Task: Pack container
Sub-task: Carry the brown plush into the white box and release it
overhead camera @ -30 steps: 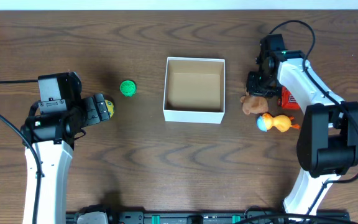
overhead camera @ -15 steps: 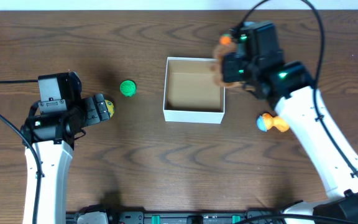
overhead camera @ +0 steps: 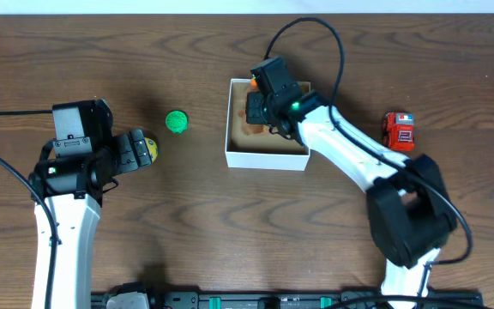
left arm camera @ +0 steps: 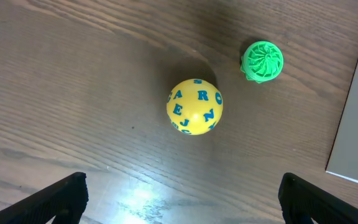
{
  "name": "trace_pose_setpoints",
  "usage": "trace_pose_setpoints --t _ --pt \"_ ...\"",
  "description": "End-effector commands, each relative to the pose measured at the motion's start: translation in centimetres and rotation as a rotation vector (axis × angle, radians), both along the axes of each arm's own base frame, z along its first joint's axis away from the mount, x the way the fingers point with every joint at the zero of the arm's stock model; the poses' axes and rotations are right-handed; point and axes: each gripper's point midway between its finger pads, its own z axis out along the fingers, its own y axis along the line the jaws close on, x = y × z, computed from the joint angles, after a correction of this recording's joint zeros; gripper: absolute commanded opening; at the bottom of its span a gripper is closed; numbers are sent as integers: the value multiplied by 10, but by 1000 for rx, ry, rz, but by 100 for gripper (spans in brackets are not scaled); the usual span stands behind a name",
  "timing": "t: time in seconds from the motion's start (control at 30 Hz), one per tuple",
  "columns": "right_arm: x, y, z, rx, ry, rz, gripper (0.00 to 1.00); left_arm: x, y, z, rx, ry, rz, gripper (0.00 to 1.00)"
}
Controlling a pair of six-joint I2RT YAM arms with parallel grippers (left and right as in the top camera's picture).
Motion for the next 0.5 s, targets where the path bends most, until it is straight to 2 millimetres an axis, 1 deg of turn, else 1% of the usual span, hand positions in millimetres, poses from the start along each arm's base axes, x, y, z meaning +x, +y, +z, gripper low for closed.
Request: trace_pose_setpoints --t 0.0,0.03,0.07,0.1,0.17,0.27,0.33,0.4,0.43,0.47 --pt "-2 14 -1 23 -3 10 52 3 0 5 -14 -11 12 98" --pt "0 13 0 13 -20 17 62 3 0 5 -14 -11 12 98" --pt "3 14 2 12 -36 25 66 3 0 5 -14 -11 12 98" --pt "5 14 6 14 -53 35 71 3 0 5 -14 -11 12 98" --pt "12 14 18 24 -97 45 76 3 0 5 -14 -11 12 98" --pt "15 10 43 41 -147 49 78 3 0 5 -14 -11 12 98" --pt "15 5 68 51 -189 54 79 3 0 5 -14 -11 12 98" --pt "13 -11 97 41 -235 46 79 3 0 5 -14 -11 12 98" --pt "12 -18 104 34 -242 32 80 3 0 5 -14 -11 12 98" --pt "11 -31 115 22 -250 4 80 3 0 5 -14 -11 12 98"
